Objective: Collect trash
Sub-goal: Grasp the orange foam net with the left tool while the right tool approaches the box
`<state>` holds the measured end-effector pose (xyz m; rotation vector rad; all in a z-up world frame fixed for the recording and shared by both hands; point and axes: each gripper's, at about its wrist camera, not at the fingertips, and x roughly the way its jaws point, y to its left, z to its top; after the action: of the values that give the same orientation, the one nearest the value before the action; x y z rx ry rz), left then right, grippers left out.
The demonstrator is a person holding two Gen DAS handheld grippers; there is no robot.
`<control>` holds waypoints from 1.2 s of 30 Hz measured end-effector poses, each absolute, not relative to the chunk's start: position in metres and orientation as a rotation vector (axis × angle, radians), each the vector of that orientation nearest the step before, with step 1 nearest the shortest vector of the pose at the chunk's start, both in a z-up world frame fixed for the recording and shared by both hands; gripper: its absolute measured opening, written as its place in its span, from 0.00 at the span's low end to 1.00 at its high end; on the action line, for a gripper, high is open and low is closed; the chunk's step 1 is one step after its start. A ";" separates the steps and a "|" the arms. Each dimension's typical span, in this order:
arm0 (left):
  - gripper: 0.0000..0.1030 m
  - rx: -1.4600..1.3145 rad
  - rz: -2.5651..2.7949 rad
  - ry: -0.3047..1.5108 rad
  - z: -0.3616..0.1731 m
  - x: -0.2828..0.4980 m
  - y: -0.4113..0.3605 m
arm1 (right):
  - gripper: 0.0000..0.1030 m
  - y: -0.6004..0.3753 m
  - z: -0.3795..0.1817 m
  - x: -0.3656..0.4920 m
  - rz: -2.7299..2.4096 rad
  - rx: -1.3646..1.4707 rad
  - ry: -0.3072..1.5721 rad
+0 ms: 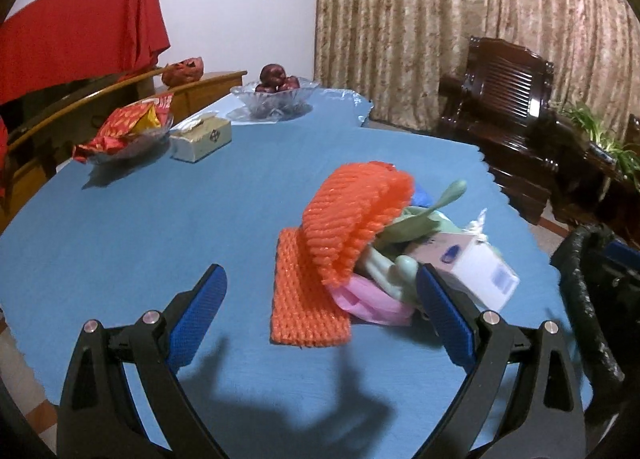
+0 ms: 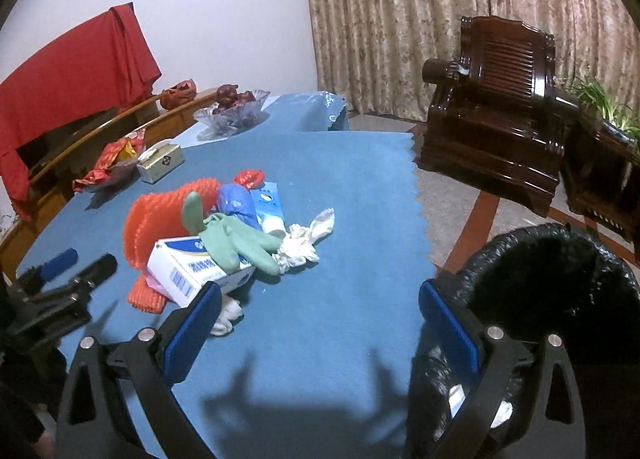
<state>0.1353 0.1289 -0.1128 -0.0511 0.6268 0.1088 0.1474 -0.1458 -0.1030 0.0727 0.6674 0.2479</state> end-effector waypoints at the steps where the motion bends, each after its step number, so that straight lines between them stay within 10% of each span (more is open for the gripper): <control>1: 0.90 -0.054 0.113 0.625 -0.114 0.140 0.131 | 0.94 -0.144 -0.102 0.151 0.250 0.070 0.665; 14: 0.74 -0.042 0.051 0.664 -0.135 0.188 0.129 | 0.85 -0.114 -0.097 0.199 0.333 0.061 0.654; 24: 0.15 -0.079 0.015 0.667 -0.138 0.193 0.133 | 0.84 -0.101 -0.100 0.200 0.360 0.066 0.667; 36: 0.13 -0.092 0.082 0.609 -0.117 0.153 0.148 | 0.84 -0.088 -0.093 0.184 0.396 0.068 0.663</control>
<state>0.1532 0.1477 -0.1173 -0.0917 0.6085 0.0817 0.1842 -0.0880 -0.0931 0.0684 0.6631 0.3962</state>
